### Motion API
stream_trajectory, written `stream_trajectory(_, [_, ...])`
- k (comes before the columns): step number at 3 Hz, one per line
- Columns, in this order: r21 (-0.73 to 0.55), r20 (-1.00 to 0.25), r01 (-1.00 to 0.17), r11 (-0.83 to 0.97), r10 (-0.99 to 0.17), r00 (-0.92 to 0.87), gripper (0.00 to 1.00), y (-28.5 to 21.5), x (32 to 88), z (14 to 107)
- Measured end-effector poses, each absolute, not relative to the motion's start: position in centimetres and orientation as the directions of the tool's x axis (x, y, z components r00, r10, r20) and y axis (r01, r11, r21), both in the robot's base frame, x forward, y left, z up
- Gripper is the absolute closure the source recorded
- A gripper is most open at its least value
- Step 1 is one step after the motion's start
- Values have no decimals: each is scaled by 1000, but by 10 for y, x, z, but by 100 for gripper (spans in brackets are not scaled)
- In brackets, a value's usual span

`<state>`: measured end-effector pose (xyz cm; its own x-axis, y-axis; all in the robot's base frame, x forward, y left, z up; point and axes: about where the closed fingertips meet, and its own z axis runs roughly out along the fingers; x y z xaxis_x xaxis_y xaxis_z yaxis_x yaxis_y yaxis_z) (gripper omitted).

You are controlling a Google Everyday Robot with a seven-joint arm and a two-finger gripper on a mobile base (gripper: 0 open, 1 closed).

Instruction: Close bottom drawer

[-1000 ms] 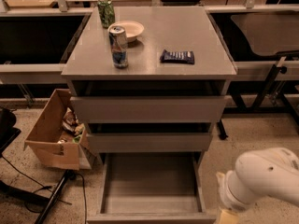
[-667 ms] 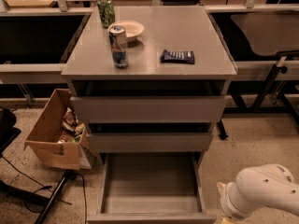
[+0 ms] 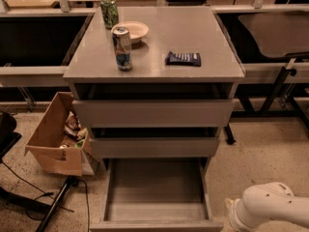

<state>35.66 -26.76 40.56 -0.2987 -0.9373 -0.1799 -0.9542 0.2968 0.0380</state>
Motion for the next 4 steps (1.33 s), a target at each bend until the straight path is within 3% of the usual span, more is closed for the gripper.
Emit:
stream_trajectory(1, [29,-160,-959,281,-946,-281,0,-266,352,396])
stream_trajectory(2, [48,-115,-968,248,-961,-252,17,-265,335,353])
stream_trajectory(3, [66,-7,-978,198,-980,-199,48,-283,340,295])
stream_trajectory(4, [66,58,-978,196,-980,-192,71,-293,353,262])
